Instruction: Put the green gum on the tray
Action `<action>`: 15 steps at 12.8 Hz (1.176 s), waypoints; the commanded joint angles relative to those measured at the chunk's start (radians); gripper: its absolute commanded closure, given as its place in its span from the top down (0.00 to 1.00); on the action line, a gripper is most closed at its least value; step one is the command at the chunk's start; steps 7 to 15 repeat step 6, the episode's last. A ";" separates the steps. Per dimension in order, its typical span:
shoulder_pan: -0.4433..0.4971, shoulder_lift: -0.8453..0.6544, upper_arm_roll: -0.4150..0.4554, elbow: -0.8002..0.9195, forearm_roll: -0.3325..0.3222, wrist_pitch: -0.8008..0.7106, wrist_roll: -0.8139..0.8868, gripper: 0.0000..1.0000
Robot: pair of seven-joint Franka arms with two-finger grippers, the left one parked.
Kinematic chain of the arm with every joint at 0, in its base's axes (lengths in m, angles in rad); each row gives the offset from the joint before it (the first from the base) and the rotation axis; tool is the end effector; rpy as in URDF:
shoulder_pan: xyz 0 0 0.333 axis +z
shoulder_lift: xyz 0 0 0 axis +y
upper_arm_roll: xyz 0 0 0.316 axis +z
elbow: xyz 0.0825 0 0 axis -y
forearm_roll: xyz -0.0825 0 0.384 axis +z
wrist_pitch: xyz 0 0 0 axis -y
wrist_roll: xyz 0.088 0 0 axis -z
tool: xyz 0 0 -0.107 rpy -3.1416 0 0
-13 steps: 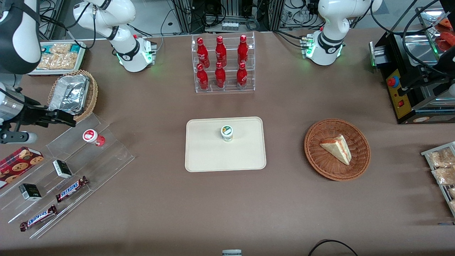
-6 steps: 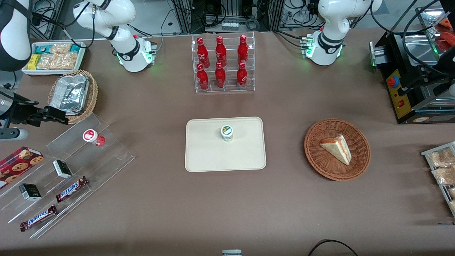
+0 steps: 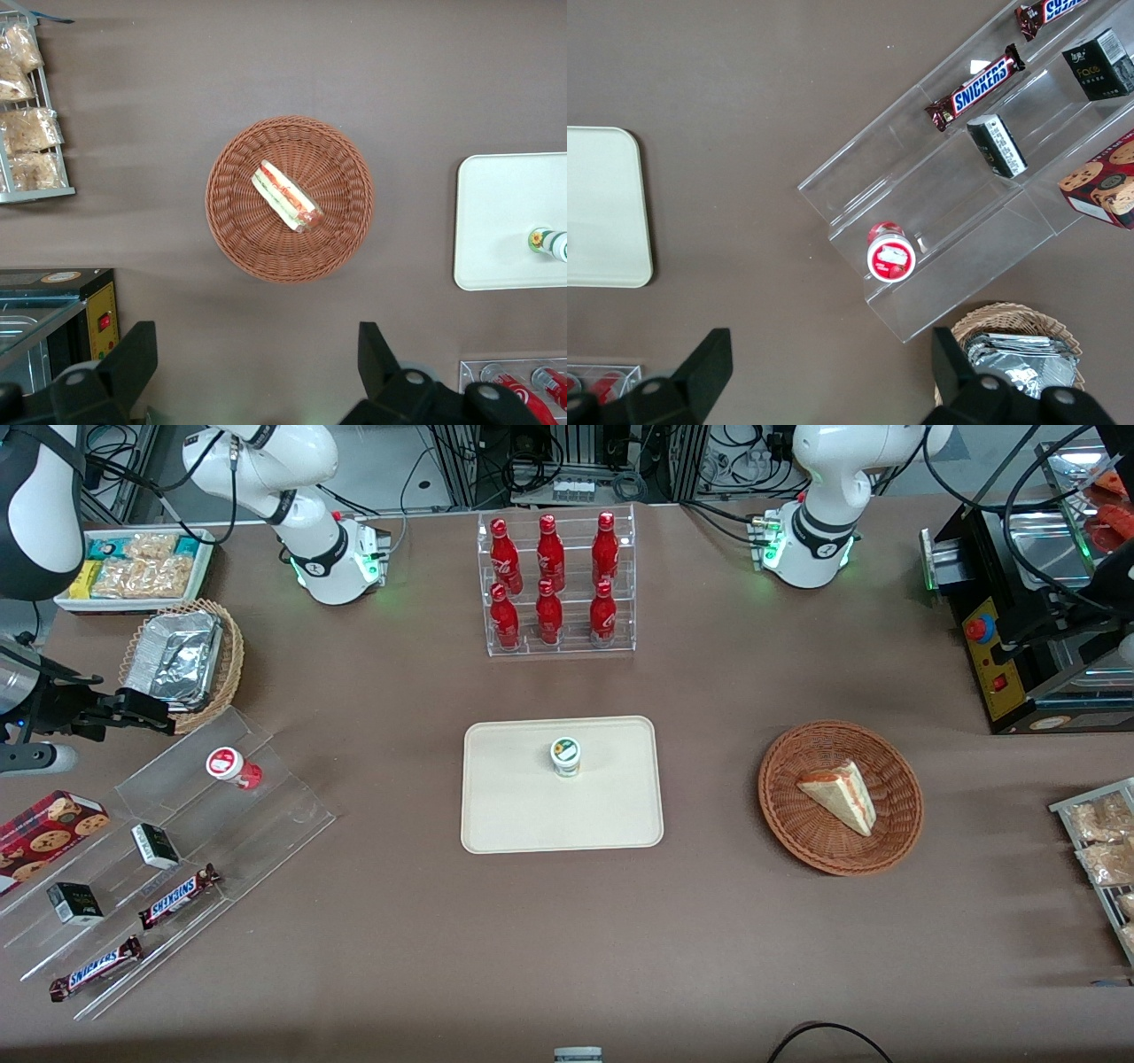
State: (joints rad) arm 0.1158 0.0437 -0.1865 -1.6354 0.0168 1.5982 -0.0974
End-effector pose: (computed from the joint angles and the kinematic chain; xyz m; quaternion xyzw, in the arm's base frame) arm 0.5646 -0.0362 0.5723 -0.9991 -0.0127 0.0396 0.0077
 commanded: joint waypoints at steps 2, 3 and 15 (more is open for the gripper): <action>-0.036 -0.005 0.050 0.017 0.002 -0.020 0.030 1.00; -0.117 -0.004 0.120 0.017 0.002 -0.033 0.031 1.00; -0.226 -0.005 0.242 0.017 0.000 -0.043 0.031 1.00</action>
